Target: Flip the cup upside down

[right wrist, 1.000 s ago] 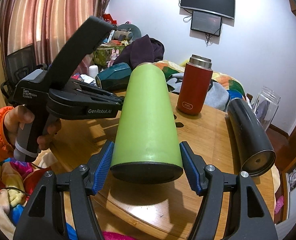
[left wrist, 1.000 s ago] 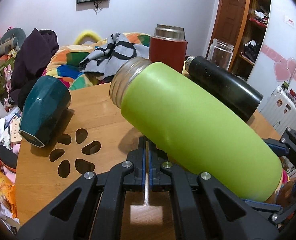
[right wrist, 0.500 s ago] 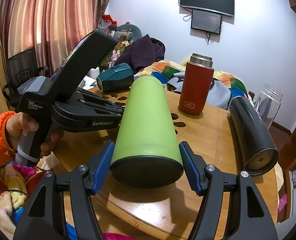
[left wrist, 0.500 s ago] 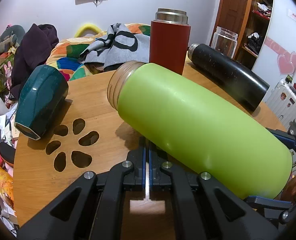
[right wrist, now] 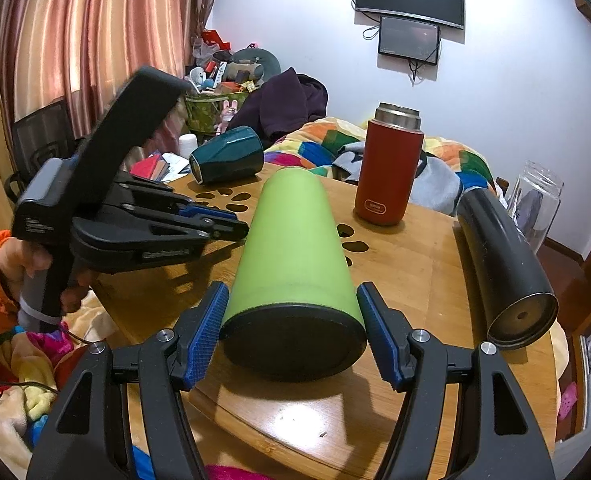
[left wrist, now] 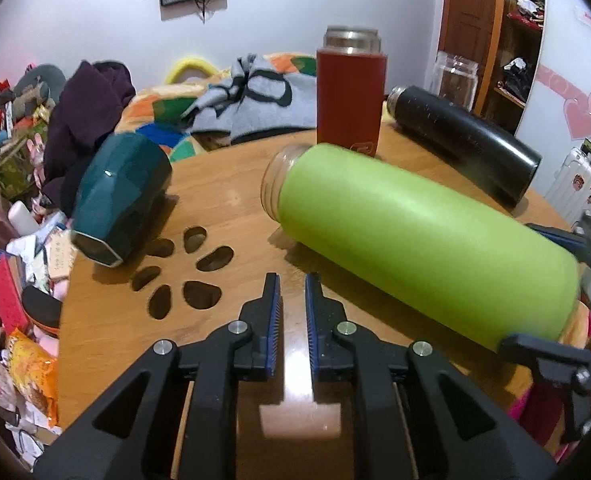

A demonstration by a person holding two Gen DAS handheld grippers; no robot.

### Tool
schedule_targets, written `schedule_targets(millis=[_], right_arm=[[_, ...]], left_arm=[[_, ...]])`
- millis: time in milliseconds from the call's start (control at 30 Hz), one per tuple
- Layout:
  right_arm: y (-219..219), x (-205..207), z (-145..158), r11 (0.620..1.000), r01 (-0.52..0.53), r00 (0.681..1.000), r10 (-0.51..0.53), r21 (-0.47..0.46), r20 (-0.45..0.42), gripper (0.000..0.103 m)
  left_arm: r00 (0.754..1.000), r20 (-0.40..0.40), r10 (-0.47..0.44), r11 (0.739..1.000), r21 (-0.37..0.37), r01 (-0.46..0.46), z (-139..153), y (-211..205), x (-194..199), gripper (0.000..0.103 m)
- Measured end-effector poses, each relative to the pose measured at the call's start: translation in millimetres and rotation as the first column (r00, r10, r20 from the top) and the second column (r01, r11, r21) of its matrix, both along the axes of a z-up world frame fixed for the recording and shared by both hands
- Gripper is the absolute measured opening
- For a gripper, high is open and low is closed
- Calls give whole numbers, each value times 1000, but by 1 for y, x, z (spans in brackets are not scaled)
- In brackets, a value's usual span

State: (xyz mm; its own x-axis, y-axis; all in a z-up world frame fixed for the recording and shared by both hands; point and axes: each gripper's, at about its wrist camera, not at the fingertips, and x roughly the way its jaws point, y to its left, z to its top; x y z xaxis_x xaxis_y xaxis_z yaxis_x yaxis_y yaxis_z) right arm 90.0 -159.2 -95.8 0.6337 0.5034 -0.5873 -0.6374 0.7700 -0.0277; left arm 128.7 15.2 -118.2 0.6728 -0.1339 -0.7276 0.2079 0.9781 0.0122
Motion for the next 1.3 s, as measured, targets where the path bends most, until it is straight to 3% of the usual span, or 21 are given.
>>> schedule_targets(millis=[133,200,400,633,933,1300], right_arm=[[-4,4,-1,1000,3,1000,-2,28,-25,64],[-3,6,-5,1000,4,999,-3,23,-45,65],[0,8,-19,1000,12,996,-12,4,-88,63],[-8,4,-15,999,25,996,-23,26,-82,63],[-19,-5,10,997,33,999,-32,72,-14,63],[-19,-15,53,995,23,994,-33,97,107,63]], left_arm=[[992,123,7,1000,14,-9,27,-1,-20,47],[985,174,-14,1000,17,11,38,-6,-28,50],[973,212,-96,995,32,91,46,-35,-32,51],[973,200,-114,993,5,115,43,-44,-27,51],[967,228,-112,993,-4,116,52,-39,-34,51],[964,250,-90,991,-69,111,64,-27,-36,51]])
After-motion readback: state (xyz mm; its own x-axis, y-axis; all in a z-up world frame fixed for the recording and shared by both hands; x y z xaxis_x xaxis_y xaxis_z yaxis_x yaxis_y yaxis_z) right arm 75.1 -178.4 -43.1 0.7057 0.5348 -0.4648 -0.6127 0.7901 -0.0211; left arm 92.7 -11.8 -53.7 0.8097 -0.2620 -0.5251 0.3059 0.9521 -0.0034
